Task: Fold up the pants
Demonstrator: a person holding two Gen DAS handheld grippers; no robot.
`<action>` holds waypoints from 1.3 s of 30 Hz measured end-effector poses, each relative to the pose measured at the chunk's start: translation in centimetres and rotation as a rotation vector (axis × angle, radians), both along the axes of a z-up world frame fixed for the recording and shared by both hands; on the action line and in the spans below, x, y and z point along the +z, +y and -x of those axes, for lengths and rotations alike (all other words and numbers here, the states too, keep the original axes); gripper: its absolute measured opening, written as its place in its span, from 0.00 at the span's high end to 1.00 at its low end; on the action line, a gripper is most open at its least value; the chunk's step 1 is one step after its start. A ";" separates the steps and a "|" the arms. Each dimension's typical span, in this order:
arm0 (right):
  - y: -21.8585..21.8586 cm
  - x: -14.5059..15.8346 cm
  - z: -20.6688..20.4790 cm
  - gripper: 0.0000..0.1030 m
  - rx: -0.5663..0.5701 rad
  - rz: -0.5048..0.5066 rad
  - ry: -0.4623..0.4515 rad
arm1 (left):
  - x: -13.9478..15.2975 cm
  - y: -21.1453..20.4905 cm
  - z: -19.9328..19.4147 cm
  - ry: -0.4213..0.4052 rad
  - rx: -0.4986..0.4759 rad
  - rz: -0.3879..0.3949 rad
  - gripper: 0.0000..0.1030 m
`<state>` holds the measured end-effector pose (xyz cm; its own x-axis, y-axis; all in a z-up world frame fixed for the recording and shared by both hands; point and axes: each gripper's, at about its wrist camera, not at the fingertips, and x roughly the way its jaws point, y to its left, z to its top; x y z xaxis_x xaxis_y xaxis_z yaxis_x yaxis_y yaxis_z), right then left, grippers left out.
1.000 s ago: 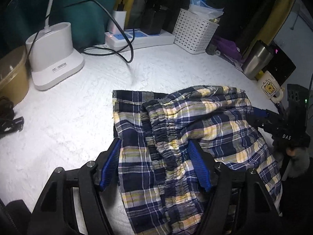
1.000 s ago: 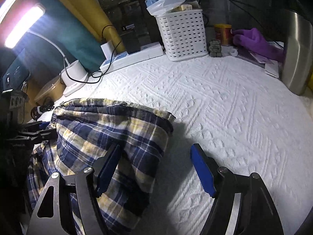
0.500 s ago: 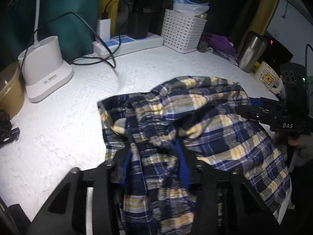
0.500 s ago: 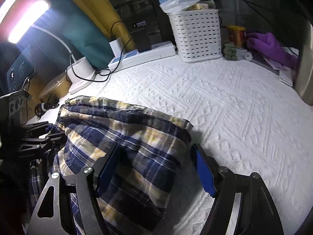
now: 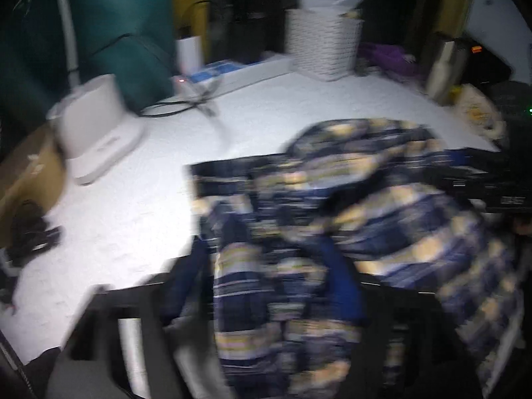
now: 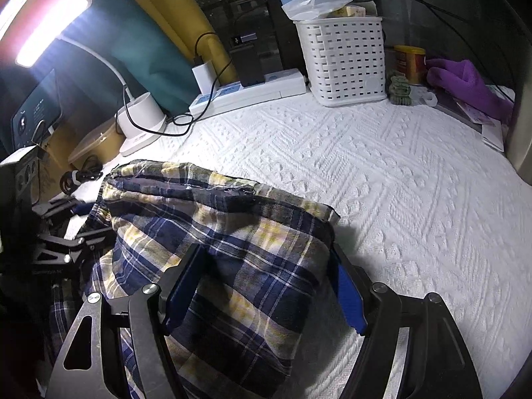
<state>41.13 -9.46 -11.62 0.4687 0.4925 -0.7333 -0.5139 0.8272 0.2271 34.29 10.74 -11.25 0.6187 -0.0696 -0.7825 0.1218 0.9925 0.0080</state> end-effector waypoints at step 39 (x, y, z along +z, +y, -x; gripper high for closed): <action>-0.6 8.0 7.6 0.78 0.033 -0.088 -0.206 | 9.0 -3.2 8.3 -0.279 -0.083 0.045 0.74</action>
